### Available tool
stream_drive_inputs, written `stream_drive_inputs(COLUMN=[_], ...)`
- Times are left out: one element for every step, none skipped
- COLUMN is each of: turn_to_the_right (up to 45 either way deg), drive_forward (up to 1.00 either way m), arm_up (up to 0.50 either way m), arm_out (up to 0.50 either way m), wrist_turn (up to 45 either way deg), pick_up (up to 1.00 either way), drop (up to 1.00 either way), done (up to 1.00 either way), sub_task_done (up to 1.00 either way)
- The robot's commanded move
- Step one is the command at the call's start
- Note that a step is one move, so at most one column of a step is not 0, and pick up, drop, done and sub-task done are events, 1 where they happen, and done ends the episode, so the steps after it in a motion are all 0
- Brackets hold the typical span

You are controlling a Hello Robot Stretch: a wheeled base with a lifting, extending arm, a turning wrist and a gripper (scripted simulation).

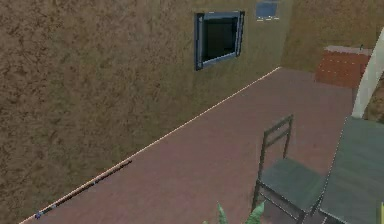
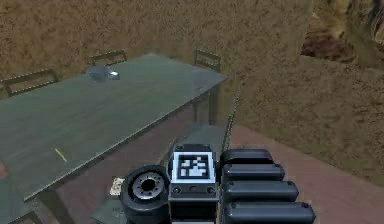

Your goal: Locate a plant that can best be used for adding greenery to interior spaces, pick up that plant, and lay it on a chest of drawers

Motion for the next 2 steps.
stream_drive_inputs(turn_to_the_right=[0.0,-6.0], drive_forward=[1.00,0.00], arm_up=[0.00,0.00], arm_out=[0.00,0.00], wrist_turn=[0.0,0.0], pick_up=[0.00,0.00], drop=[0.00,0.00], done=[0.00,0.00], sub_task_done=[0.00,0.00])
